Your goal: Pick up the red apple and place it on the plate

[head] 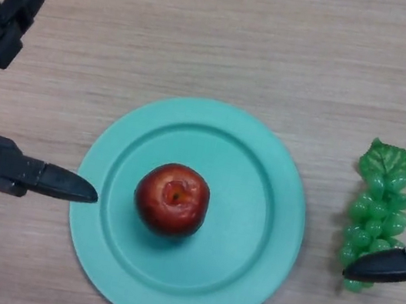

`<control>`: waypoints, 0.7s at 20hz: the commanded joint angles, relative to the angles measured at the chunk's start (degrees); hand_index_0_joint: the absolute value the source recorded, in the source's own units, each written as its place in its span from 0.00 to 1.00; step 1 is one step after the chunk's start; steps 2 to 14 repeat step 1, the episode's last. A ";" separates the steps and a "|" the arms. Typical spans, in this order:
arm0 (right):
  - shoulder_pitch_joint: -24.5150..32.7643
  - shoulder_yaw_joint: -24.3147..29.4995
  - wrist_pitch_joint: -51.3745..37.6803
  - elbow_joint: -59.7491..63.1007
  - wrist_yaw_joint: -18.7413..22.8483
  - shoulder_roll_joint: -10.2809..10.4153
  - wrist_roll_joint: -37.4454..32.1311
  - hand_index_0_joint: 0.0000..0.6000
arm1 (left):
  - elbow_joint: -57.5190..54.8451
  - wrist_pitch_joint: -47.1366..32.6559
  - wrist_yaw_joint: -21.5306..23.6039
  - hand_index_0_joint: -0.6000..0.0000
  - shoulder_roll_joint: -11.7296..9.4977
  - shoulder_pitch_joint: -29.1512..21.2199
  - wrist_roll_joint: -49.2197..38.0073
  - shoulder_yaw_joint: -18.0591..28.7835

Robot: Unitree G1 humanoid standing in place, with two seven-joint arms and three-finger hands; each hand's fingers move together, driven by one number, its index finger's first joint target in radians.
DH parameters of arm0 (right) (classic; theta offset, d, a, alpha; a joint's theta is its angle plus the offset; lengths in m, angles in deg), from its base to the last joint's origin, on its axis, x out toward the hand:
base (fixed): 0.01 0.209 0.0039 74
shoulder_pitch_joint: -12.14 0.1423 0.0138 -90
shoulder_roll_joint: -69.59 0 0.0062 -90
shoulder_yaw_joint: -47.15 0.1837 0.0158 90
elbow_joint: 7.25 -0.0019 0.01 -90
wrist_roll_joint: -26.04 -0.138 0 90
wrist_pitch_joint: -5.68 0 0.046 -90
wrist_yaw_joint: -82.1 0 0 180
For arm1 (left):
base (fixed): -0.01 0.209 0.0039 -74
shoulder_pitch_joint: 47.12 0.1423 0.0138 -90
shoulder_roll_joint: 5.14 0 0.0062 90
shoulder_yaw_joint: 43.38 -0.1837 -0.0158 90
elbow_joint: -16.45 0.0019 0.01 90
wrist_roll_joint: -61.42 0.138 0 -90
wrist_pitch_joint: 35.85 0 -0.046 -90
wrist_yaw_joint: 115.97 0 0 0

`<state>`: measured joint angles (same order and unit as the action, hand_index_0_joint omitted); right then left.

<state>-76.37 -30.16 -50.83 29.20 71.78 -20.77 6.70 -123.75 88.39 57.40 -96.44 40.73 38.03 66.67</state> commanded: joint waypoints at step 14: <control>0.42 1.26 -7.87 -2.52 -1.20 -0.47 2.04 0.00 | -1.74 -10.93 0.79 1.00 -1.34 -0.55 2.59 1.18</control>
